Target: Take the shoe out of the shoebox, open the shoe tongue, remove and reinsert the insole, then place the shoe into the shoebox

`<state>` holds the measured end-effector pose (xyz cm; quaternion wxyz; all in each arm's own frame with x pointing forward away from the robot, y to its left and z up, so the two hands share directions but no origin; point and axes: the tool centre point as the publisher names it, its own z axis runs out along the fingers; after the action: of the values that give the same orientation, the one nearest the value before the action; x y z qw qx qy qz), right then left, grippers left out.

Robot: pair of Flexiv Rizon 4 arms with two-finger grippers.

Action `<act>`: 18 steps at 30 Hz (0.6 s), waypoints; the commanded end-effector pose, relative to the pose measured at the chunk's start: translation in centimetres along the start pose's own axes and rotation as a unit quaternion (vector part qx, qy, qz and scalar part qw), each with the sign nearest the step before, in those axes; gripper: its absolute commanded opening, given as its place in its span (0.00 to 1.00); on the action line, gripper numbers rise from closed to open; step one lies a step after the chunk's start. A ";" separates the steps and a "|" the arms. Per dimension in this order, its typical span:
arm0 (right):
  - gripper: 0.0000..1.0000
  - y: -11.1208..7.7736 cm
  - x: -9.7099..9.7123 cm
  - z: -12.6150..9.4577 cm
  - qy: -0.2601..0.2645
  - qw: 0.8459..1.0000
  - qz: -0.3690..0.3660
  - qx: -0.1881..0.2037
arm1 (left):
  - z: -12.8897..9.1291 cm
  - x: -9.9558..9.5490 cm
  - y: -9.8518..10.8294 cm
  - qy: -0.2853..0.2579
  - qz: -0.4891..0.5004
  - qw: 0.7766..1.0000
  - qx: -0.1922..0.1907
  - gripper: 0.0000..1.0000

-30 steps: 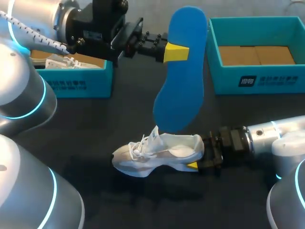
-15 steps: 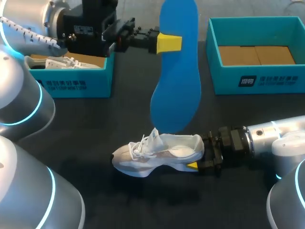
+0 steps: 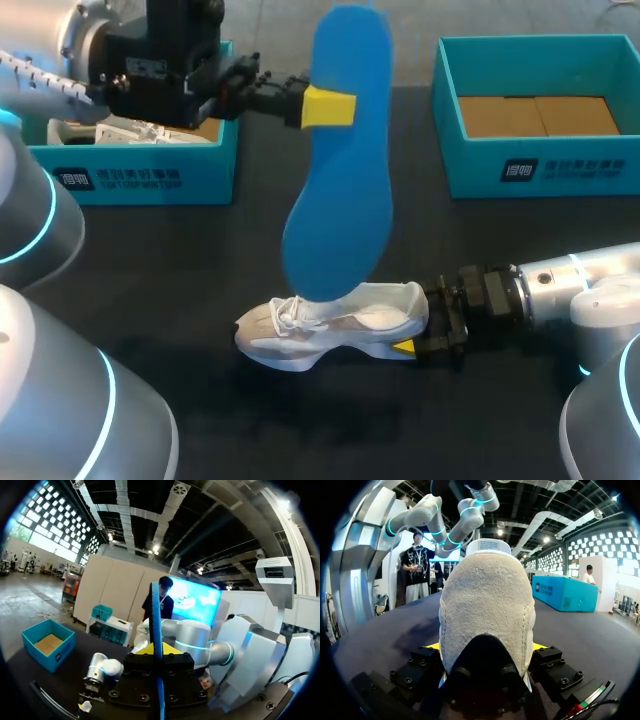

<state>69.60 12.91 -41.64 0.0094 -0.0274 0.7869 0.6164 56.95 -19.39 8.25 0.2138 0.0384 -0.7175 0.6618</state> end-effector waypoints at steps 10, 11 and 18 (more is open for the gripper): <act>0.00 0.0 0.2 0.0 0.000 1.000 0.000 0.001 | -1.1 -0.5 3.2 -0.015 -0.024 0.999 0.027 0.00; 0.00 0.0 0.2 0.0 0.000 1.000 0.000 0.001 | -1.1 -0.5 3.2 -0.014 -0.025 0.999 0.027 0.00; 0.00 0.0 0.2 0.0 0.000 1.000 0.000 0.001 | -1.2 0.5 2.8 -0.004 -0.022 0.999 0.023 0.00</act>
<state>69.60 12.92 -41.65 0.0094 -0.0274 0.7869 0.6164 56.23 -18.02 5.65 0.2264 0.0613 -0.7005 0.6741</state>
